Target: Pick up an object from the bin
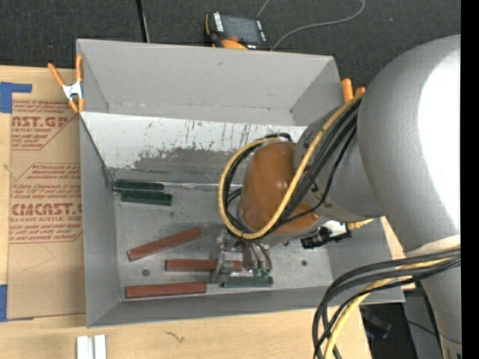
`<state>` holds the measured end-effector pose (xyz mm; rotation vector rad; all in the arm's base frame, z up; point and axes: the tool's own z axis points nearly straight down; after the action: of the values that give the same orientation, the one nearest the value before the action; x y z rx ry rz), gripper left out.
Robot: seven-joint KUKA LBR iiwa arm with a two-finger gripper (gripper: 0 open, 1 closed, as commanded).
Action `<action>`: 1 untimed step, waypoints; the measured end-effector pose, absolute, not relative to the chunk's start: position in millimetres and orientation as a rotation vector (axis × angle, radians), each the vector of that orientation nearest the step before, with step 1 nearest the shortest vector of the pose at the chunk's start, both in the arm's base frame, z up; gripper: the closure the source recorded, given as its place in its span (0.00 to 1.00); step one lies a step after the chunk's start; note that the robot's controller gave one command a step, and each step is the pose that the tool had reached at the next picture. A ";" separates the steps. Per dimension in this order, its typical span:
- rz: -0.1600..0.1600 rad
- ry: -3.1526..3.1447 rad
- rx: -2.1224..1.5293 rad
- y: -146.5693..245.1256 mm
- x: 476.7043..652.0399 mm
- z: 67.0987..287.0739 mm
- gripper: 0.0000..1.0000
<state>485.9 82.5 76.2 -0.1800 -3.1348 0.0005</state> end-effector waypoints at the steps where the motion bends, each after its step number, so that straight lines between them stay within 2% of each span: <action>1: -0.002 -3.149 0.006 87.1 493.9 173.4 1.00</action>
Offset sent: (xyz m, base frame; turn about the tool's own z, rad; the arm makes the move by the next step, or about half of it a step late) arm 0.0062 0.0040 0.0942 -0.1169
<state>493.9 87.1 173.4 0.0057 -3.1492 -0.0016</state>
